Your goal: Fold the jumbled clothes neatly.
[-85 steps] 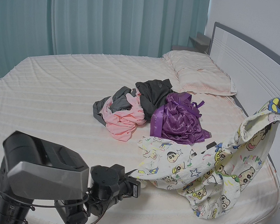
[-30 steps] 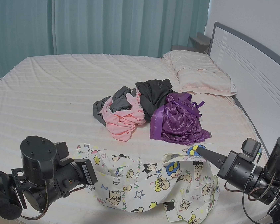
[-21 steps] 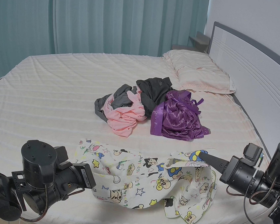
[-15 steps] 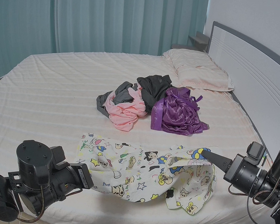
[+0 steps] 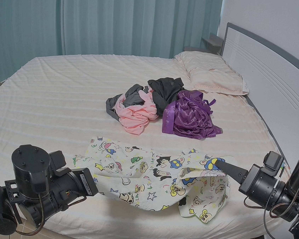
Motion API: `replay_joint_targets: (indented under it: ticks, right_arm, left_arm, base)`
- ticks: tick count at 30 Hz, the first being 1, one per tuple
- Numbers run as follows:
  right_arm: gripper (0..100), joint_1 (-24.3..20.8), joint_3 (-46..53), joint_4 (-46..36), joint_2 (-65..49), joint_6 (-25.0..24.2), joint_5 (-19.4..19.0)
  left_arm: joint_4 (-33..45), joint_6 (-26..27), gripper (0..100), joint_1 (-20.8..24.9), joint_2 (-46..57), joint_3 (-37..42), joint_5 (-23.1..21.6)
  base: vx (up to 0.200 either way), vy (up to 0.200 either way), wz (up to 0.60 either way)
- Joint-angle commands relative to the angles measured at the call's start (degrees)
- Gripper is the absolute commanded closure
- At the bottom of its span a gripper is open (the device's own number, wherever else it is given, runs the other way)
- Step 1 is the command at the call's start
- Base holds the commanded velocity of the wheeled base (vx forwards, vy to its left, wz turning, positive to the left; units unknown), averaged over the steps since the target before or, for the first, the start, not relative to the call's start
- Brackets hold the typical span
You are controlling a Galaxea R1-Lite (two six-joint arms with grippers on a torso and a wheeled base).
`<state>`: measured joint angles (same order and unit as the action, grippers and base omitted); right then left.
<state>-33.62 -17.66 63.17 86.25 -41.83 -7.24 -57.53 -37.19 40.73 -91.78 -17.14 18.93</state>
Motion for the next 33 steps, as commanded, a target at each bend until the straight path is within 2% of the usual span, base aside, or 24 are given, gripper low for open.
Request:
replay_joint_targets:
  ticks: [1, 10, 33]
  right_arm:
    - [100, 0.0, -0.2, 0.1, 0.1, 0.0, 0.1]
    - [100, 2.6, -0.5, 0.1, -0.5, -0.5, -0.2]
    - [100, 2.7, -0.9, 1.6, -1.0, -0.5, 0.3]
  left_arm:
    - [0.0, 0.0, 100, -0.1, 0.9, -0.1, 0.1]
    - [0.0, 0.5, 100, 0.1, 1.8, 0.3, 1.0]
    - [0.0, 0.5, 100, 0.7, 3.6, 0.3, 1.8]
  base:
    - [0.0, 0.2, 0.0]
    - [0.0, 0.2, 0.0]
    - [0.0, 0.2, 0.0]
